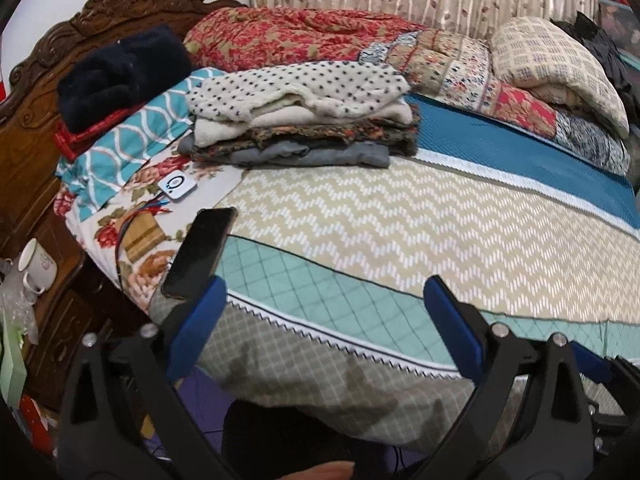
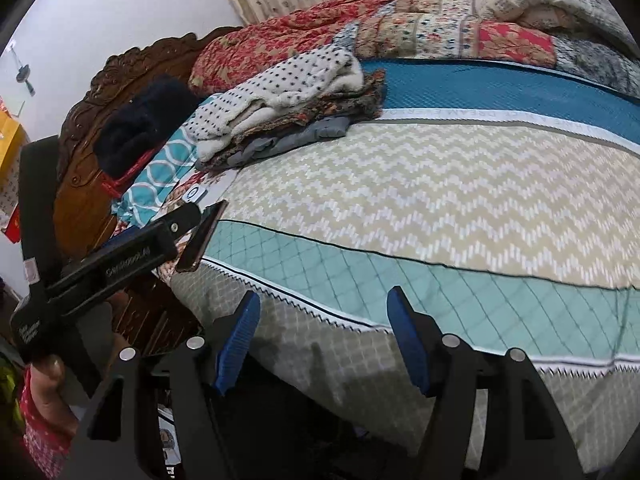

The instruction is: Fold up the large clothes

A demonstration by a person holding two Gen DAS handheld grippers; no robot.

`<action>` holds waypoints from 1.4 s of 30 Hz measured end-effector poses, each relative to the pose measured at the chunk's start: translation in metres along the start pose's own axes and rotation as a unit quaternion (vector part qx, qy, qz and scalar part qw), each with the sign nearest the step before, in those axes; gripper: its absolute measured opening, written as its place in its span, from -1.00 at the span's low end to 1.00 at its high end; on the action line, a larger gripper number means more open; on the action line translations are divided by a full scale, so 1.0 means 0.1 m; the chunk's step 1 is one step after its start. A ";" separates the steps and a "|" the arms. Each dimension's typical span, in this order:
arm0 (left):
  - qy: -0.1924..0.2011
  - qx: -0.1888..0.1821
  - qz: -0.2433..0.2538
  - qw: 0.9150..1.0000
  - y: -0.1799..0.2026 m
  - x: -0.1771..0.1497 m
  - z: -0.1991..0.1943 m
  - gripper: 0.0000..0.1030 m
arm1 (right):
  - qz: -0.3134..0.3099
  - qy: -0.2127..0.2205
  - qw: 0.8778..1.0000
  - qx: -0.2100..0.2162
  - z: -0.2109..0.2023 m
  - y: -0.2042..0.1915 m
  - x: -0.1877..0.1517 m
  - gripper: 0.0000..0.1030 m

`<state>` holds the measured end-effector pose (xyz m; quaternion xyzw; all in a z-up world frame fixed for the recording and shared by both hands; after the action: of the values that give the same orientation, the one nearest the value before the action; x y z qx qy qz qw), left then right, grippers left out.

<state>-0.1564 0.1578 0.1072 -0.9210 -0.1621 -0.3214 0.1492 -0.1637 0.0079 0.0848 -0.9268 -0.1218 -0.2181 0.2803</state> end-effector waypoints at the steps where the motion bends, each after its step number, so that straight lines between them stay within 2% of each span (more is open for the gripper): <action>1: 0.000 -0.003 0.003 1.000 0.04 -0.02 -0.03 0.85 | 0.003 0.002 1.000 -0.003 -0.02 0.03 -0.01 -0.47; 8: 0.001 -0.019 0.006 1.000 0.20 -0.11 -0.16 0.87 | 0.009 0.023 1.000 -0.007 -0.17 0.07 -0.03 -0.55; 18: -0.014 -0.001 0.009 1.000 0.25 -0.23 -0.20 0.88 | 0.014 0.045 0.999 0.000 -0.30 0.08 -0.05 -0.68; 22: -0.035 -0.001 0.018 0.999 0.30 -0.31 -0.16 0.88 | 0.003 0.032 0.999 0.005 -0.27 0.03 -0.08 -0.76; 42: -0.082 -0.001 0.031 0.996 0.41 -0.55 0.03 0.88 | 0.030 -0.001 0.999 -0.018 -0.07 0.29 -0.08 -0.76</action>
<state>-0.1792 0.1111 0.0633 -0.9488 -0.1451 -0.2404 0.1445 -0.1630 -0.0208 0.0722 -0.9352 -0.0906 -0.2107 0.2700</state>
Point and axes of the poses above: each gripper's, at about its wrist camera, not at the fingertips, and z roughly the way its jaws point, y to its right, x to its top, the point moved 9 cm from there along z, roughly the way its jaws point, and after that the axes turned 10 degrees about z, right-handed, at the moved point
